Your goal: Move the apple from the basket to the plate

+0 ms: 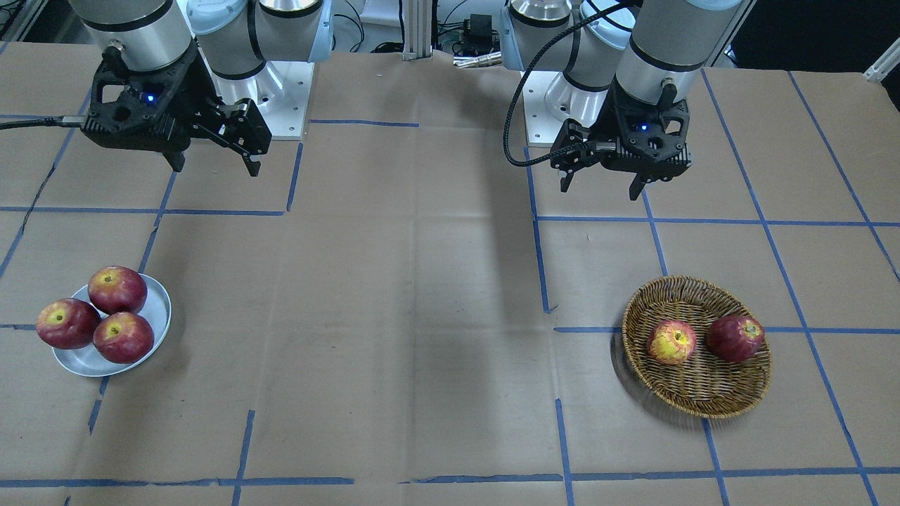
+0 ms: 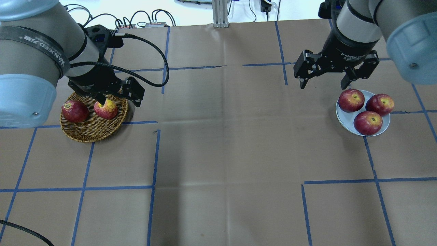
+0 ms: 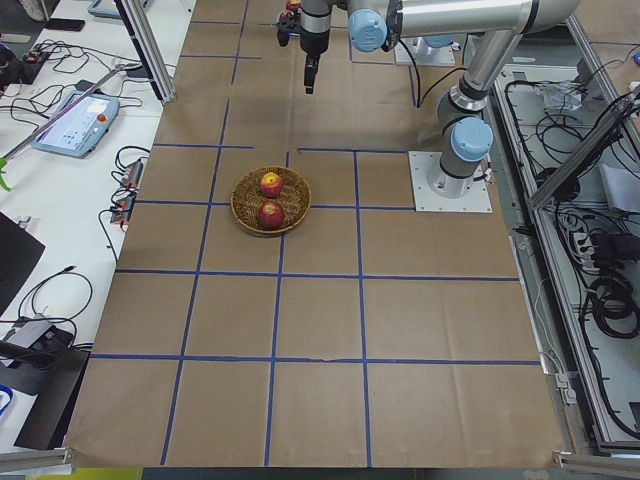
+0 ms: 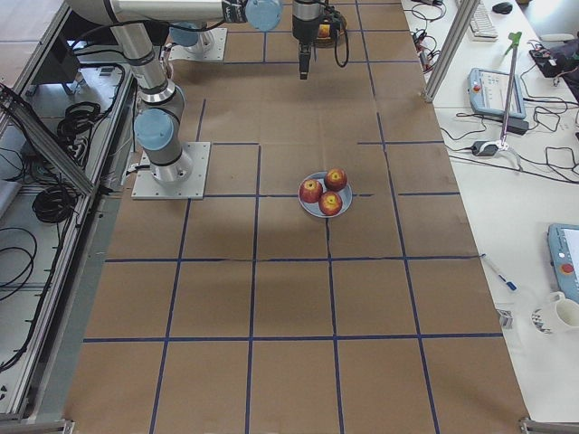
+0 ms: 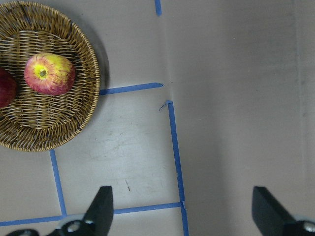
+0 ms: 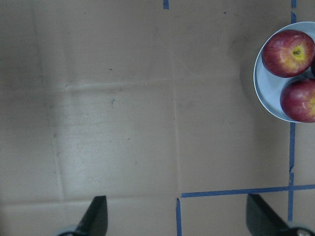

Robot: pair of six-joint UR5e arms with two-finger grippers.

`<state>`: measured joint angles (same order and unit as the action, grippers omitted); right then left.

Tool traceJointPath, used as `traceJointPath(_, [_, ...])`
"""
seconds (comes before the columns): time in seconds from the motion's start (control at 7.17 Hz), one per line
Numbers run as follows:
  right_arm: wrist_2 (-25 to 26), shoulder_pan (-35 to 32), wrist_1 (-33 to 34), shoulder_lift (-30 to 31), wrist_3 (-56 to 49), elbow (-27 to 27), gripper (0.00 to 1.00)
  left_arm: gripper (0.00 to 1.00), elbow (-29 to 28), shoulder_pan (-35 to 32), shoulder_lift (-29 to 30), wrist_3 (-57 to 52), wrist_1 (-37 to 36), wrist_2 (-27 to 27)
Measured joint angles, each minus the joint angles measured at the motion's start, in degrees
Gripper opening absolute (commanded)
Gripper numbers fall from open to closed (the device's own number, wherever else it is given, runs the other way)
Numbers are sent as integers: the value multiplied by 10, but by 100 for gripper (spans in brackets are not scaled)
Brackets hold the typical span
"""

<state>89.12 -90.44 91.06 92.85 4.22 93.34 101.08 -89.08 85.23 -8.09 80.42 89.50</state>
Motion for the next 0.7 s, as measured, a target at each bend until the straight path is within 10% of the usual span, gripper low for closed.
traceJointPath(0.7, [0, 0, 0, 1, 0, 0, 100, 99, 31, 44, 63, -110, -68, 4])
